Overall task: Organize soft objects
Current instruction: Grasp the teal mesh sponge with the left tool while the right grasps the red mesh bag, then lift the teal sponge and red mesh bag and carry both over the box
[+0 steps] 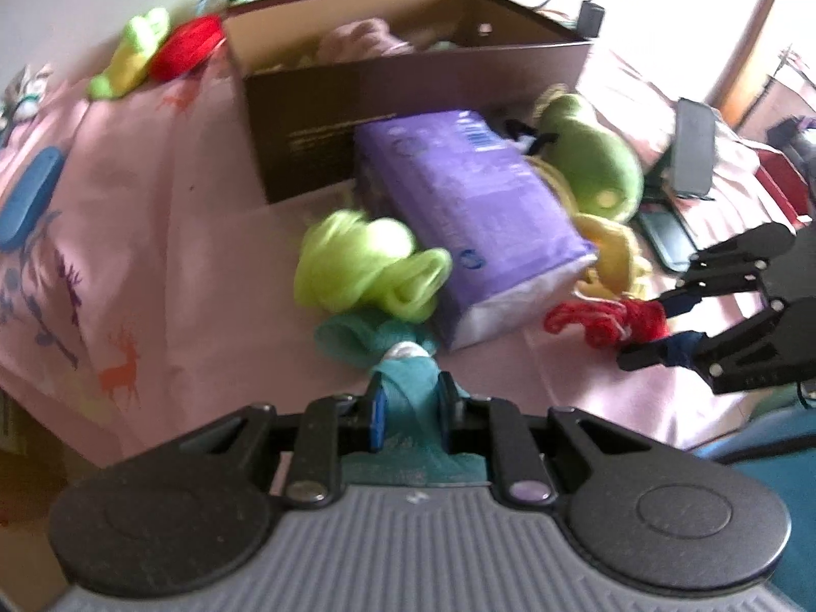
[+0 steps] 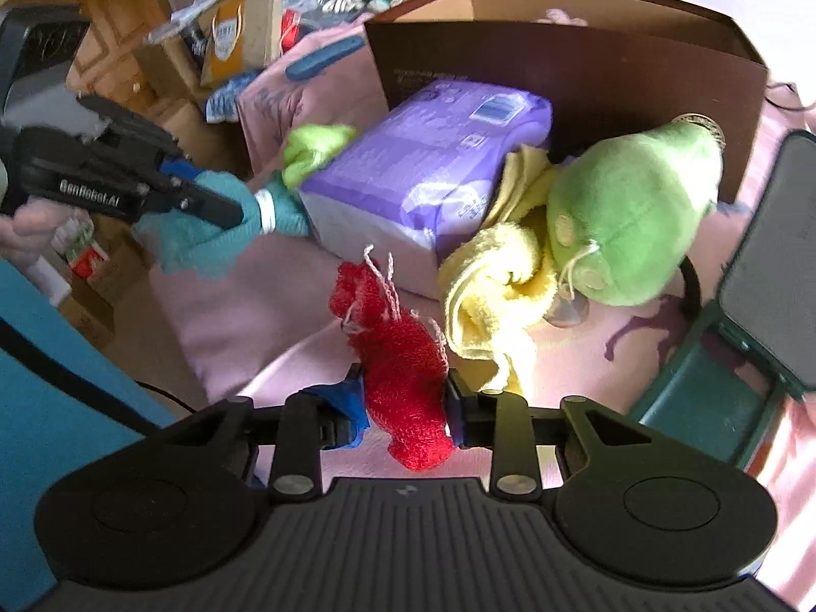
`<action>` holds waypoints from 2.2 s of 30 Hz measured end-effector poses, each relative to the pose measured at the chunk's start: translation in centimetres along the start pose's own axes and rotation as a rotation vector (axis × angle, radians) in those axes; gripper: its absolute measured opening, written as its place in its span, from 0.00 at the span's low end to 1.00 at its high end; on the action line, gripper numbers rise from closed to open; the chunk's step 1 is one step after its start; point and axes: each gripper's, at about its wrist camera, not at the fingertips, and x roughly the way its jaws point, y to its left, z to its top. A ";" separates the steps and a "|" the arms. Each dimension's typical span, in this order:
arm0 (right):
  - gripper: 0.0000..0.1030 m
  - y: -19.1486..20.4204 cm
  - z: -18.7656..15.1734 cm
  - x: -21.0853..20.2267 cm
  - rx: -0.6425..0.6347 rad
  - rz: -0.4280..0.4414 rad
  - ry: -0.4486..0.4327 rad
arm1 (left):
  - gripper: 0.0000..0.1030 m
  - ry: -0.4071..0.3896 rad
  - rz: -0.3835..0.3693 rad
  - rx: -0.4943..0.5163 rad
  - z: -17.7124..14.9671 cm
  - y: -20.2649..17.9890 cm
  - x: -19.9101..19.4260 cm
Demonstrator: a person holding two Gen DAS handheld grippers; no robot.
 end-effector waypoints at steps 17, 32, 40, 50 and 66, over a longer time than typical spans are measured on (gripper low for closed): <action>0.13 -2.3 2.0 -4.6 0.247 0.137 -0.251 | 0.14 -0.102 -0.208 0.078 2.6 -1.2 -4.5; 0.13 -5.1 5.5 -6.4 0.428 0.158 -0.462 | 0.13 -0.347 -0.203 0.065 6.3 -2.1 -7.0; 0.14 -7.0 10.3 -6.4 0.489 0.105 -0.531 | 0.13 -0.491 -0.089 0.012 10.0 -0.5 -7.5; 0.14 -9.1 14.2 -5.1 0.550 0.026 -0.560 | 0.13 -0.536 -0.026 -0.015 15.9 1.7 -5.2; 0.14 -7.8 10.7 -3.1 0.596 0.005 -0.499 | 0.52 -0.172 0.014 -0.026 8.2 -0.3 1.5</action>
